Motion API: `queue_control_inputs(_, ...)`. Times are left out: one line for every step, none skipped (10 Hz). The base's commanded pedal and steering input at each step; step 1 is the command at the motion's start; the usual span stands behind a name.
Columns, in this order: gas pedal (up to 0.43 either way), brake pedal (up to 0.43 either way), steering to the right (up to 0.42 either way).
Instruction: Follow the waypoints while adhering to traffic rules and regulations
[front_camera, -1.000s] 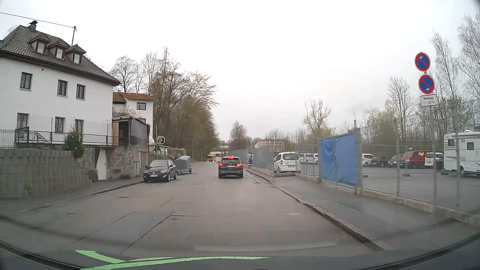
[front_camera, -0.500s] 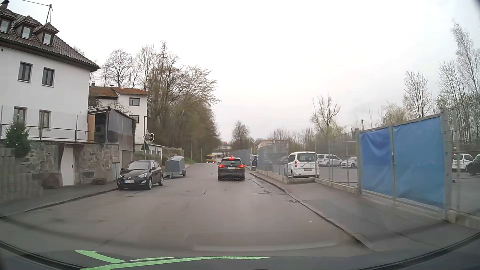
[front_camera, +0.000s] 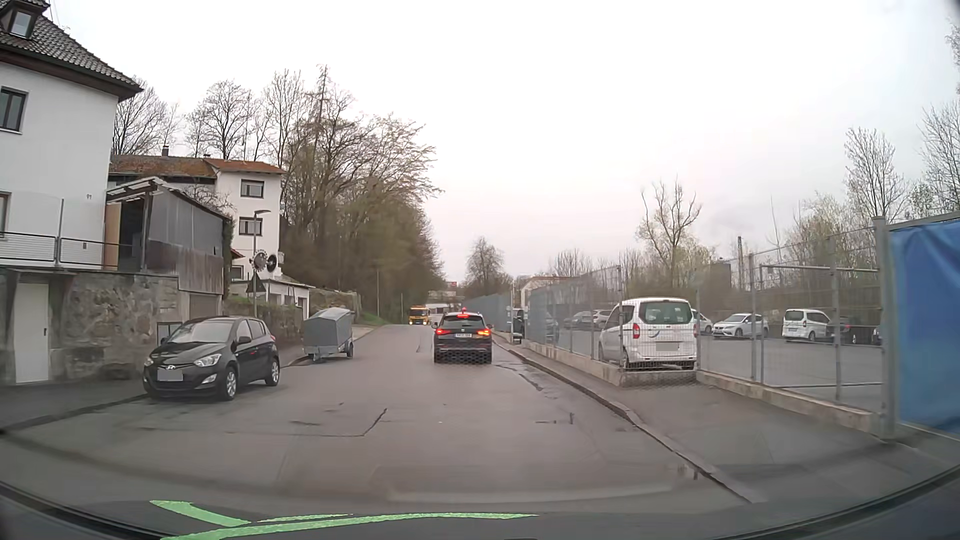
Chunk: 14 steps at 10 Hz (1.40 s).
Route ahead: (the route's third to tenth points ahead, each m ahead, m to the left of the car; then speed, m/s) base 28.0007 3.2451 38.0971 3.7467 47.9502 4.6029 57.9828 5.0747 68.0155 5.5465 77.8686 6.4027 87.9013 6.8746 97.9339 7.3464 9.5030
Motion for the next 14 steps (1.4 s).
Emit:
queue_control_inputs(0.000, 0.122, -0.007)
queue_control_inputs(0.000, 0.128, -0.009)
queue_control_inputs(0.000, 0.128, -0.010)
queue_control_inputs(0.000, 0.134, -0.011)
queue_control_inputs(0.000, 0.140, -0.014)
queue_control_inputs(0.000, 0.140, -0.014)
queue_control_inputs(0.000, 0.140, -0.014)
queue_control_inputs(0.000, 0.140, -0.014)
queue_control_inputs(0.000, 0.165, -0.014)
queue_control_inputs(0.000, 0.195, -0.014)
queue_control_inputs(0.000, 0.195, -0.015)
queue_control_inputs(0.000, 0.201, -0.014)
queue_control_inputs(0.000, 0.207, -0.012)
queue_control_inputs(0.000, 0.213, -0.011)
